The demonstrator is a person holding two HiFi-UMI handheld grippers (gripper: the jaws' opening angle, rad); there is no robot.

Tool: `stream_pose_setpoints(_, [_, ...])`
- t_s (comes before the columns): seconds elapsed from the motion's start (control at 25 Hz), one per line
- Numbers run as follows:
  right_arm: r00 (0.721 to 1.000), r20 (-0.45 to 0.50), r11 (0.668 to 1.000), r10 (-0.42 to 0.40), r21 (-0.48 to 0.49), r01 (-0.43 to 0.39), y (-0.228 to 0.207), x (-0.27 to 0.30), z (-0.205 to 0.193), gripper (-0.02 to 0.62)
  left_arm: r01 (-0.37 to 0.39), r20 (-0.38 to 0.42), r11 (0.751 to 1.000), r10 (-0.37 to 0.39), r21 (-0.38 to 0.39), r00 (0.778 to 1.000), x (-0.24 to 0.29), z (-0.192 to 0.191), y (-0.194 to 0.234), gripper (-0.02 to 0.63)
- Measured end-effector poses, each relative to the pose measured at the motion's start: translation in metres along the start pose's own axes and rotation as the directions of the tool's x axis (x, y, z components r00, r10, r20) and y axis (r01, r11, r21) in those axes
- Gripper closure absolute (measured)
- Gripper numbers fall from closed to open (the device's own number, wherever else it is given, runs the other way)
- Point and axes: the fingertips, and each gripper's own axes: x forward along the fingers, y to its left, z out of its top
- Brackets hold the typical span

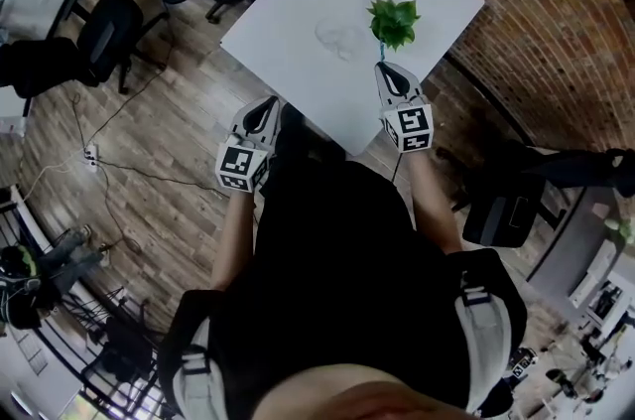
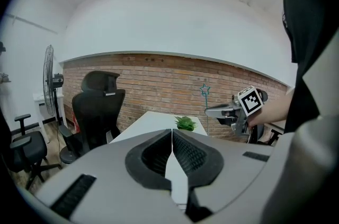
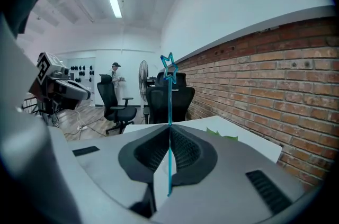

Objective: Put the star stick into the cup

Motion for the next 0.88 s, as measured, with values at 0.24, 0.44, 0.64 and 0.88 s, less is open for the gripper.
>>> stream_pose_setpoints(0.24, [0.999,-0.008,0.999,-0.033,0.033,0.033,-0.006,0.017,0.007,0.594,0.046,-0.005,0.999,-0.046,0.008,0.999,0.018,0.010,0.029,0.584])
stream_pose_setpoints(0.44, [0.998,-0.013,0.996,-0.056,0.066,0.057,-0.007,0.038,0.011,0.594,0.075,-0.010,0.997,-0.075,0.017,0.997,0.031,0.017,0.052,0.584])
stream_pose_setpoints(0.64, [0.998,-0.012,0.994,-0.067,0.082,0.068,0.002,0.066,0.021,0.594,0.091,-0.013,0.996,-0.091,0.022,0.996,0.035,0.020,0.082,0.584])
stream_pose_setpoints(0.88, [0.996,-0.025,0.991,-0.089,0.099,0.091,0.009,0.098,0.021,0.594,0.118,-0.024,0.993,-0.117,0.026,0.993,0.040,0.019,0.116,0.583])
